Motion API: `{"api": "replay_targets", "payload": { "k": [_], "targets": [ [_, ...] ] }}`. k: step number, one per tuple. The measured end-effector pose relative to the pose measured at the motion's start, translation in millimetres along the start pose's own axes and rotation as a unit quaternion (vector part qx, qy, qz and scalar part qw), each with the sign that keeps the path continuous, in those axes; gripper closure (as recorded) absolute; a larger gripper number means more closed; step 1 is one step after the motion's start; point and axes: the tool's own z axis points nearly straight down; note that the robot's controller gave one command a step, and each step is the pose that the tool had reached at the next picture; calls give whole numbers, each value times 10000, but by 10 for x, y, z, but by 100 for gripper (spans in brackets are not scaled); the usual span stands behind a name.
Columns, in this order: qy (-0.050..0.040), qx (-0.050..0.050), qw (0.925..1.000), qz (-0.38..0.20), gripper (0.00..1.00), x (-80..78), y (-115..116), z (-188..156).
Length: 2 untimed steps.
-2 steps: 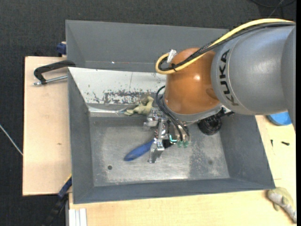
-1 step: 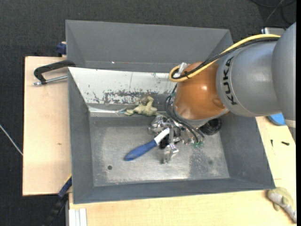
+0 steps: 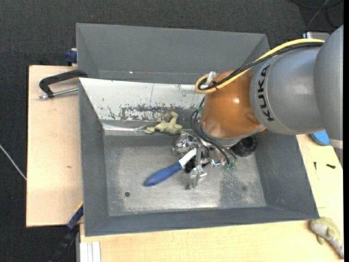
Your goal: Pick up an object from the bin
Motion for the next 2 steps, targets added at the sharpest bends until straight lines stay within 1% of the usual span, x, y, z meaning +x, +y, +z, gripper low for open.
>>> {"api": "replay_targets", "payload": {
  "k": [2],
  "targets": [
    [-7, 3, 10000, 8, 0, -26, 16, -22]
  ]
}}
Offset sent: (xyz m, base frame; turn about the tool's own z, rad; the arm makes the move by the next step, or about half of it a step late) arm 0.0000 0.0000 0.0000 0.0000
